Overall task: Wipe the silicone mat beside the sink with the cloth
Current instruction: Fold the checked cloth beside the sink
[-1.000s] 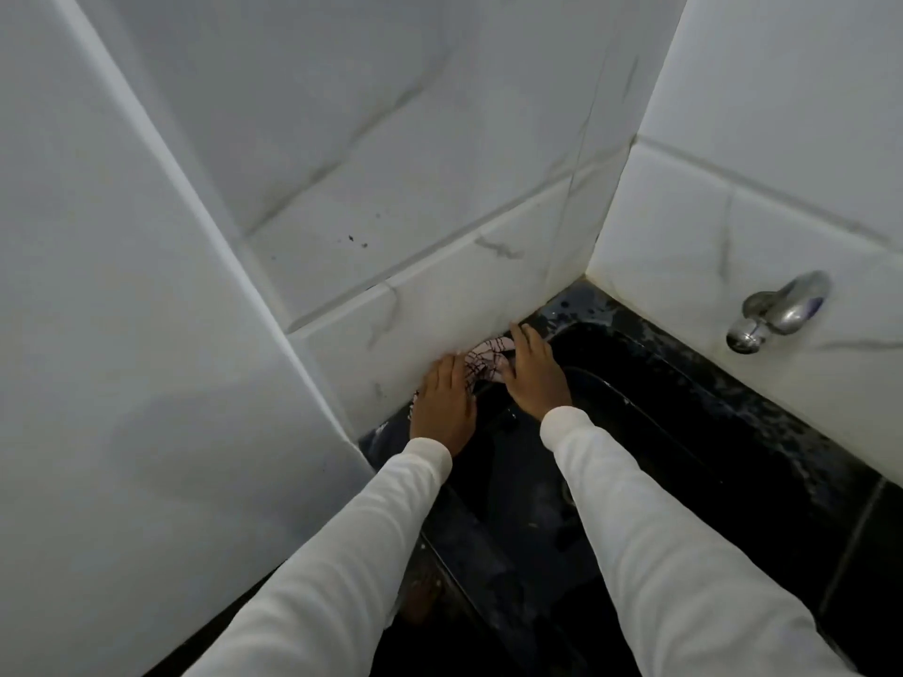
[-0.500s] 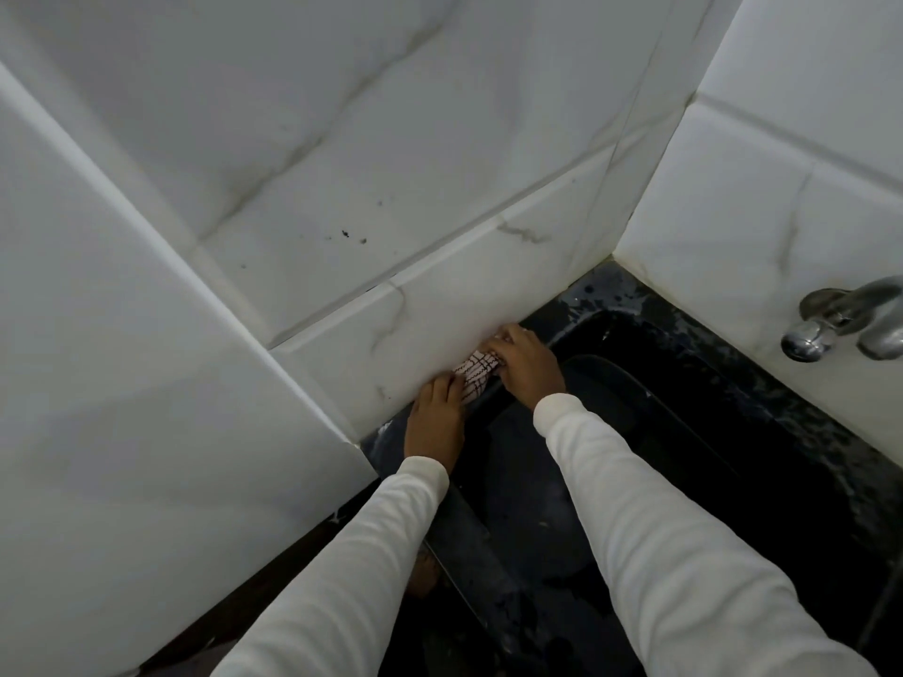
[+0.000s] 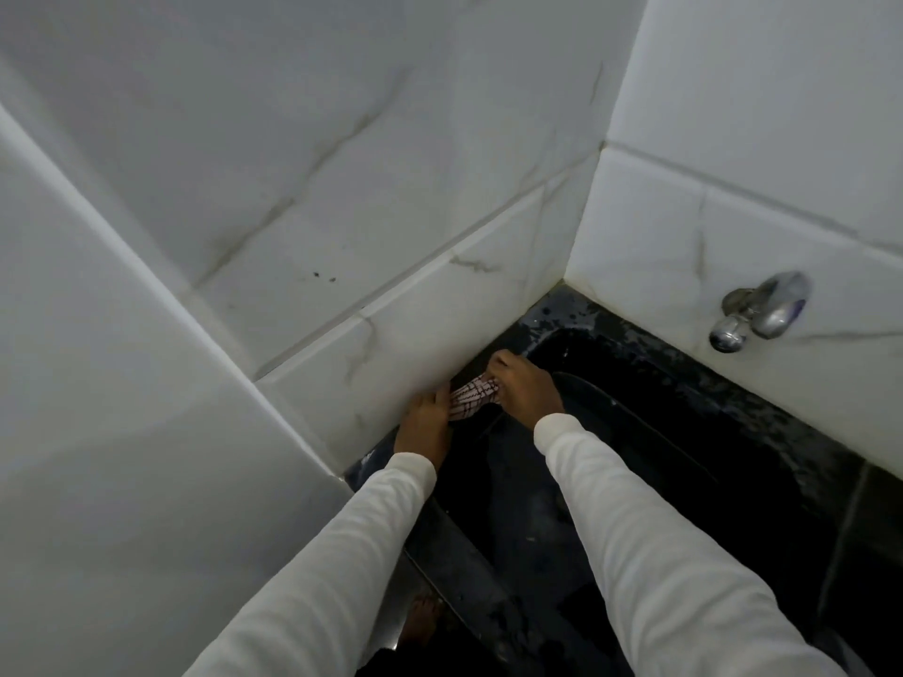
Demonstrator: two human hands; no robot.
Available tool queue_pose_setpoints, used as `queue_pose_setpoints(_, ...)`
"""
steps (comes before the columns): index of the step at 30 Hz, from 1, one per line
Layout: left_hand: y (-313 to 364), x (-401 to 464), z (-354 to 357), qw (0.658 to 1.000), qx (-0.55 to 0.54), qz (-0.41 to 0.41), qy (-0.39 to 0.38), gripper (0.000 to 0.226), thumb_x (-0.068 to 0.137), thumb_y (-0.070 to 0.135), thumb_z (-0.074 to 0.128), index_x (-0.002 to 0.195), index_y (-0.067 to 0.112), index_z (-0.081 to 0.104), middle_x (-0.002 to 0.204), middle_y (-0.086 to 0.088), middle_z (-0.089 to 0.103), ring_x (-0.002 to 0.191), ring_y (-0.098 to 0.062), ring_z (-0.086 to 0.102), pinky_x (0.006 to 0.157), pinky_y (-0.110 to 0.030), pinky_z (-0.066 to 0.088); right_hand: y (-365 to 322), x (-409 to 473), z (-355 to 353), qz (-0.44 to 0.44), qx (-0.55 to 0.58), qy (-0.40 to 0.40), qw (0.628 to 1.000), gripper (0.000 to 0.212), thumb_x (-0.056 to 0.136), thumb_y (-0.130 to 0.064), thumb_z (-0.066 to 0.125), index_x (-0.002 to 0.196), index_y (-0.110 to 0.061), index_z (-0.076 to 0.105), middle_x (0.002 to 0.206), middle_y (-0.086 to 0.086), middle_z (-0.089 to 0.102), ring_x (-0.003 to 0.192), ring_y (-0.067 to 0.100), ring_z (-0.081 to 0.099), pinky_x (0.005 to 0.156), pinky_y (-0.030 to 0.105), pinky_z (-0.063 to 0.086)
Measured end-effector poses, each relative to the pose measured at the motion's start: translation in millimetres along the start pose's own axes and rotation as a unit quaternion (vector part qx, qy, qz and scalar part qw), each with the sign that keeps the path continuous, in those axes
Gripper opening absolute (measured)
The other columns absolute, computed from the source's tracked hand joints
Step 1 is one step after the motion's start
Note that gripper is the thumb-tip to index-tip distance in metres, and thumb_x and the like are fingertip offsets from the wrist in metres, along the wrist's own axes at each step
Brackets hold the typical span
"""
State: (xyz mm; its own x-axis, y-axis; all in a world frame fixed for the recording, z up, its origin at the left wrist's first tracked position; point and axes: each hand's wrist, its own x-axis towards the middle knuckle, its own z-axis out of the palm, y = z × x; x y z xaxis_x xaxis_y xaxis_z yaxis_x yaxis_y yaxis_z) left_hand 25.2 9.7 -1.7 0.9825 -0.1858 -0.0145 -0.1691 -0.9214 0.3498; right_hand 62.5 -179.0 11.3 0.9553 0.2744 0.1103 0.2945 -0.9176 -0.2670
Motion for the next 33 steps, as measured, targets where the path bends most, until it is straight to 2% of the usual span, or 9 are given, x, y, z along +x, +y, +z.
queue_pose_setpoints(3, 24.5, 5.9, -5.4, 0.999, -0.007, 0.034, -0.008, 0.067, 0.082, 0.001, 0.055, 0.146, 0.008, 0.037, 0.120, -0.025, 0.059, 0.108, -0.043, 0.053, 0.091, -0.047, 0.044, 17.7, -27.1, -21.7, 0.024, -0.002, 0.024, 0.999, 0.025, 0.072, -0.016, 0.072, 0.094, -0.017, 0.060, 0.102, 0.000, 0.059, 0.088, 0.024, 0.058, 0.056, 0.035, 0.050)
queue_pose_setpoints(8, 81.1, 7.5, -4.8, 0.978, 0.037, 0.202, 0.023, 0.064, 0.068, 0.002, 0.066, 0.131, 0.006, 0.055, 0.100, -0.018, 0.068, 0.086, -0.039, 0.055, 0.072, -0.043, 0.050, 51.6, -95.4, -77.8, 0.082, -0.028, 0.069, 0.994, 0.021, 0.076, -0.023, 0.066, 0.096, -0.022, 0.061, 0.096, -0.001, 0.063, 0.089, 0.025, 0.057, 0.061, 0.039, 0.051)
queue_pose_setpoints(12, 158.0, -8.6, -6.0, 0.952, 0.034, 0.302, 0.039, 0.059, 0.069, 0.006, 0.069, 0.127, 0.007, 0.058, 0.091, -0.015, 0.066, 0.084, -0.038, 0.055, 0.070, -0.045, 0.050, 83.6, -173.0, -116.2, 0.154, -0.043, 0.122, 0.980, 0.019, 0.078, -0.028, 0.062, 0.097, -0.024, 0.062, 0.096, -0.002, 0.064, 0.092, 0.025, 0.057, 0.066, 0.040, 0.050)
queue_pose_setpoints(16, 236.2, -40.3, 8.4, 0.922, 0.005, 0.385, 0.038, 0.056, 0.070, 0.006, 0.067, 0.126, 0.009, 0.058, 0.089, -0.012, 0.065, 0.082, -0.036, 0.053, 0.070, -0.043, 0.048, 110.5, -264.7, -142.4, 0.243, -0.044, 0.180, 0.952, 0.024, 0.075, -0.018, 0.064, 0.099, -0.026, 0.063, 0.101, -0.004, 0.067, 0.097, 0.023, 0.059, 0.072, 0.038, 0.051)
queue_pose_setpoints(20, 307.5, -81.9, 29.1, 0.879, -0.040, 0.471, 0.055, 0.045, 0.078, 0.017, 0.056, 0.123, 0.012, 0.057, 0.090, -0.010, 0.065, 0.082, -0.035, 0.052, 0.071, -0.042, 0.047, 123.0, -362.7, -166.5, 0.313, -0.086, 0.222, 0.919, 0.027, 0.076, -0.012, 0.060, 0.100, -0.023, 0.064, 0.100, -0.004, 0.067, 0.094, 0.025, 0.056, 0.068, 0.036, 0.049)
queue_pose_setpoints(24, 365.5, -126.1, 40.9, 0.857, -0.083, 0.505, 0.059, 0.045, 0.073, 0.010, 0.066, 0.118, 0.014, 0.061, 0.091, -0.011, 0.066, 0.084, -0.035, 0.053, 0.073, -0.041, 0.044, 124.0, -442.5, -184.7, 0.356, -0.113, 0.253, 0.892, 0.025, 0.077, -0.017, 0.055, 0.099, -0.023, 0.063, 0.092, -0.004, 0.066, 0.090, 0.024, 0.050, 0.072, 0.039, 0.048)
queue_pose_setpoints(29, 417.5, -174.3, 46.0, 0.829, -0.094, 0.549, 0.046, 0.043, 0.073, 0.014, 0.069, 0.115, 0.021, 0.061, 0.089, -0.006, 0.064, 0.092, -0.032, 0.051, 0.078, -0.040, 0.033, 112.3, -523.2, -201.0, 0.411, -0.099, 0.302, 0.855, 0.027, 0.080, -0.018, 0.050, 0.103, -0.023, 0.061, 0.096, -0.004, 0.063, 0.095, 0.022, 0.052, 0.076, 0.040, 0.048)
queue_pose_setpoints(31, 435.4, -187.9, 47.2, 0.817, -0.116, 0.564, 0.017, 0.039, 0.075, 0.011, 0.065, 0.112, 0.021, 0.060, 0.092, -0.005, 0.066, 0.093, -0.032, 0.054, 0.080, -0.040, 0.036, 102.5, -547.1, -203.7, 0.419, -0.081, 0.323, 0.845, 0.029, 0.080, -0.022, 0.046, 0.105, -0.020, 0.060, 0.099, -0.002, 0.060, 0.090, 0.020, 0.056, 0.072, 0.038, 0.049)
queue_pose_setpoints(33, 452.6, -199.8, 46.2, 0.799, -0.145, 0.583, -0.029, 0.035, 0.077, 0.007, 0.063, 0.110, 0.019, 0.061, 0.094, -0.007, 0.067, 0.089, -0.034, 0.058, 0.078, -0.041, 0.045, 91.4, -568.6, -203.2, 0.439, -0.085, 0.341, 0.827, 0.028, 0.082, -0.022, 0.049, 0.108, -0.020, 0.059, 0.103, -0.001, 0.059, 0.087, 0.020, 0.059, 0.068, 0.036, 0.050)
